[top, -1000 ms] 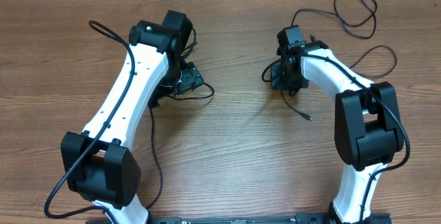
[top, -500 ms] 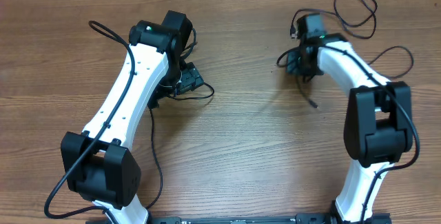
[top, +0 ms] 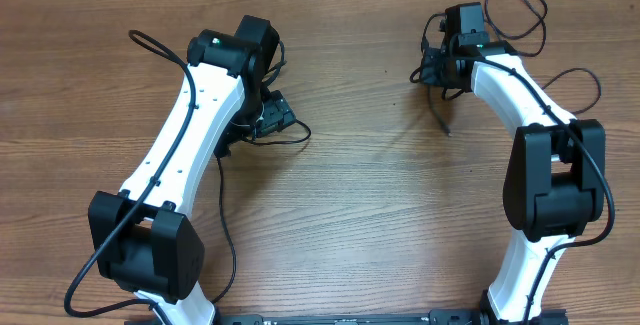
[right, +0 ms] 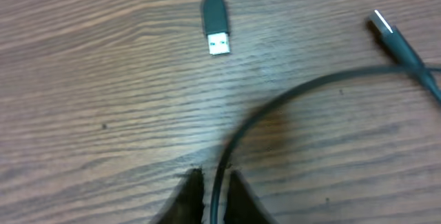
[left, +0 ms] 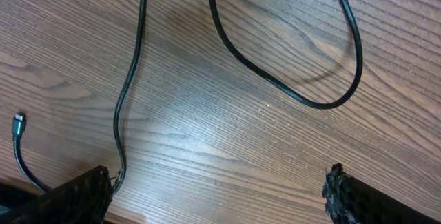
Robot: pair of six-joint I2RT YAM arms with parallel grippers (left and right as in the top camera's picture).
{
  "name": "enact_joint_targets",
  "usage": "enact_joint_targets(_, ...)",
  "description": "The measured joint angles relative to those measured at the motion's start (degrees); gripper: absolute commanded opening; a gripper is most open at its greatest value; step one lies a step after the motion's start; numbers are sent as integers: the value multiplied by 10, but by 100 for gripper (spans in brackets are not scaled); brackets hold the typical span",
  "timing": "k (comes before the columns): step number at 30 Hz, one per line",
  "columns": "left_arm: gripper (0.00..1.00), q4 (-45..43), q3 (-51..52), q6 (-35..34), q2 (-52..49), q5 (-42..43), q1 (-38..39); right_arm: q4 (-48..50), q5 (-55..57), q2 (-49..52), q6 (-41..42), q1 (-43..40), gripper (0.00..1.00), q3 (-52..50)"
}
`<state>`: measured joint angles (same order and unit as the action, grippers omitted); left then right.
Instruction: Untangle cables
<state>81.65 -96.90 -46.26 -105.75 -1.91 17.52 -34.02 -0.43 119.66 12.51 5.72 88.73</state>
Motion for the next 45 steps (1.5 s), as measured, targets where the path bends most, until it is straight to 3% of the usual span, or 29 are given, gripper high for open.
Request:
enact_joint_targets(2, 100, 0, 0, 0, 0, 0, 0, 0, -4, 0, 2, 0, 100, 0)
enact_joint_targets(13, 100, -2, 0, 0, 0, 0, 0, -116, -12, 0, 18, -38, 100, 59)
enact_joint_targets(18, 100, -2, 0, 0, 0, 0, 0, -147, -11, 0, 48, -132, 100, 107)
enact_joint_targets(23, 100, -4, 0, 0, 0, 0, 0, -163, -7, 0, 62, -245, 100, 107)
enact_joint_targets(28, 100, -10, 0, 0, 0, 0, 0, -156, -6, 0, 70, -304, 99, 85)
enact_joint_targets(45, 100, -15, 0, 0, 0, 5, 5, -134, 70, 49, 138, -330, 96, 49)
